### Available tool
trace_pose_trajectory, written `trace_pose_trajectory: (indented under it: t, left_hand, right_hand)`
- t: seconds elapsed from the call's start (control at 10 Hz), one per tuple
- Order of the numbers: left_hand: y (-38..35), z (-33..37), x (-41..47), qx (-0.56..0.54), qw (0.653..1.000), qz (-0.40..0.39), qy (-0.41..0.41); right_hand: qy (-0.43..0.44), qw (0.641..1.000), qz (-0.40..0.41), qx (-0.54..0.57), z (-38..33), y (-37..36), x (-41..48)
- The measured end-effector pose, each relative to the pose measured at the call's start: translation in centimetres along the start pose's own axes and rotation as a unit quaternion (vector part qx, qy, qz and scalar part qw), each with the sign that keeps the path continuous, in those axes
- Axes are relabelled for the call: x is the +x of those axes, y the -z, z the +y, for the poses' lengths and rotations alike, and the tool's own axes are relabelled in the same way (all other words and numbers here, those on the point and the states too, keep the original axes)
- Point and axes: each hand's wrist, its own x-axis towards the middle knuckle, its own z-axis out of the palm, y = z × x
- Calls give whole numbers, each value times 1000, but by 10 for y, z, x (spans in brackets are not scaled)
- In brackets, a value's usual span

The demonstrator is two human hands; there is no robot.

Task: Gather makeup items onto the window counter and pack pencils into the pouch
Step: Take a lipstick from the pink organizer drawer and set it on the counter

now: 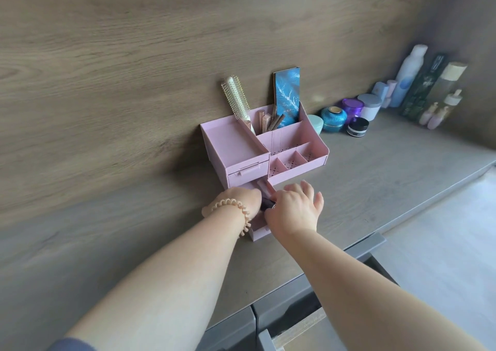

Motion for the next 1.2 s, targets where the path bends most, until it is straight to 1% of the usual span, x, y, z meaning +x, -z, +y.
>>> trace_pose_trajectory:
  t: [0.1,0.2,0.3,0.4,0.5,0.6,0.7,0.8,0.9,1.0,1.1,1.2]
  left_hand:
    - [1,7,4,36,999,-25,-8]
    - [3,14,5,45,996,-71,-14]
    - [-12,3,26,41,997,-64,-13]
    - [-16,-4,23,37,999,20,35]
    - [-19,-6,8,27,995,87,42]
    - [-21,-12,-17,49,982,183,-26]
    - [-23,-25,-30,24,956,280,-90]
    - [-20,-25,-41,-94,918,333,-195]
    - [-19,-4,-58,-196,908,275,-249]
    - [-29,30,-83,-257,890,222,-304]
    - [-48,60,-117,-257,893,134,-345]
    - [-70,82,-156,-244,889,49,-384]
  right_hand:
    - [-9,1000,7,5,-1,-3,-1]
    - [-15,1000,18,9,-1,-3,-3]
    - [-26,999,26,15,-1,-4,-3]
    - [-28,998,55,21,-1,-6,-7]
    - [-40,993,92,62,1,-8,-12]
    - [-54,980,125,147,-1,-4,-17]
    - [-45,962,144,227,-1,3,-22]
    - [-26,952,156,262,5,13,-28]
    - [-25,939,178,294,19,27,-43]
    - [-42,915,221,334,44,49,-64]
    - [-71,903,257,338,79,77,-90]
    - [-99,902,279,314,120,102,-120]
